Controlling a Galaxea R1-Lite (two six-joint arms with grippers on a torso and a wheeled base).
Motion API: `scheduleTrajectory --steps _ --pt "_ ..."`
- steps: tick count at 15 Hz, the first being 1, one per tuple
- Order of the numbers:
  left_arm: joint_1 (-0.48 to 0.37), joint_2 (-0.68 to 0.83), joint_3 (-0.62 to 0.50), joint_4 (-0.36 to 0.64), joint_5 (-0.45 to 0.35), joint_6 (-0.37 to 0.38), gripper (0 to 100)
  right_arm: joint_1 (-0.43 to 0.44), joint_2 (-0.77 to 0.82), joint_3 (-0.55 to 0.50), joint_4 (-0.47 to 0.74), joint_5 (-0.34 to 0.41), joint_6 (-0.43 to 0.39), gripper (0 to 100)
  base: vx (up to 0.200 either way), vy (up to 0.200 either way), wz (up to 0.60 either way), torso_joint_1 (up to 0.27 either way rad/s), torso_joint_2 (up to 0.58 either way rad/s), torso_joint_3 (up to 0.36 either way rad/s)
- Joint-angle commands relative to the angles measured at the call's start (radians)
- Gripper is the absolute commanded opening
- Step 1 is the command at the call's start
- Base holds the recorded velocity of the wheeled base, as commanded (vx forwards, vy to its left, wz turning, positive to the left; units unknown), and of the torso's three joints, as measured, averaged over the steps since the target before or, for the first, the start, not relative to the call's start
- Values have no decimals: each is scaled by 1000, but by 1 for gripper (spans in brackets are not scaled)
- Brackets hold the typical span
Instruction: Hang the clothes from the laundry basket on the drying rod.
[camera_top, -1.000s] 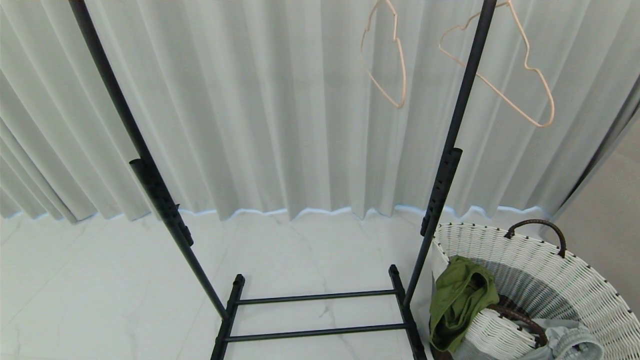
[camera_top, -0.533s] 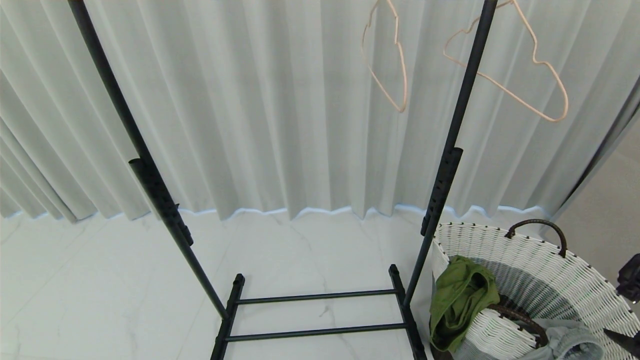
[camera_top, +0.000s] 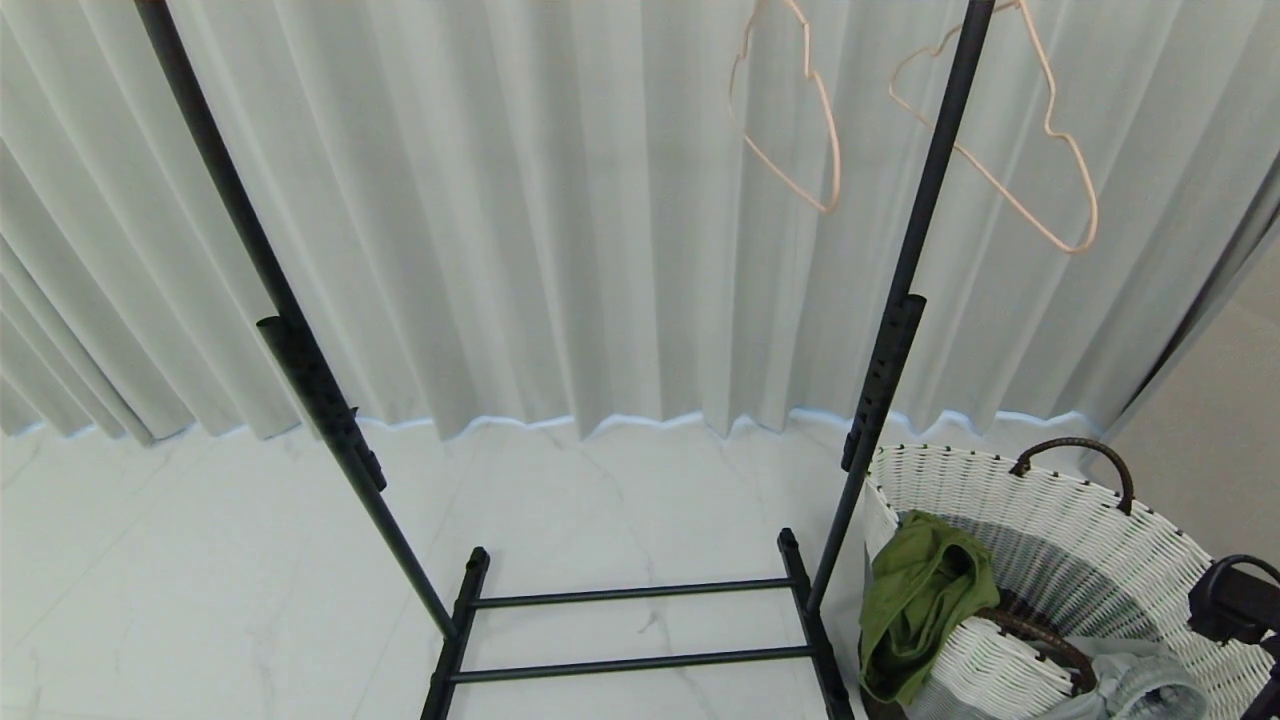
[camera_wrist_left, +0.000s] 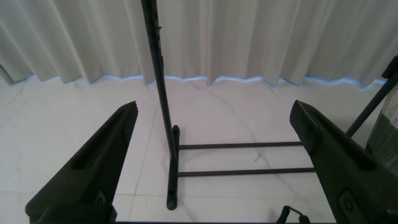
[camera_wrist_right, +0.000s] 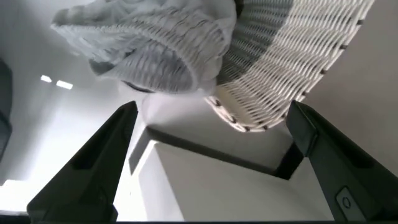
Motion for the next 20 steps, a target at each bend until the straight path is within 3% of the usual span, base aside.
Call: scheduleTrajectory --steps 1,5,13,14,20 --pt "0 0 0 0 0 0 100 -13 131 63 -150 1 -1 100 0 0 0 0 0 0" --pt "0 0 0 0 0 0 100 -13 247 94 -414 30 -1 100 0 0 0 0 0 0" --pt "0 0 0 0 0 0 100 -13 324 106 -518 76 4 100 0 0 0 0 0 0" --pt "0 0 0 0 0 -1 100 -13 324 108 -524 79 4 0 0 0 0 0 0 0" --pt "0 0 0 -1 0 -1 100 0 154 131 -501 79 18 0 0 0 0 0 0 0"
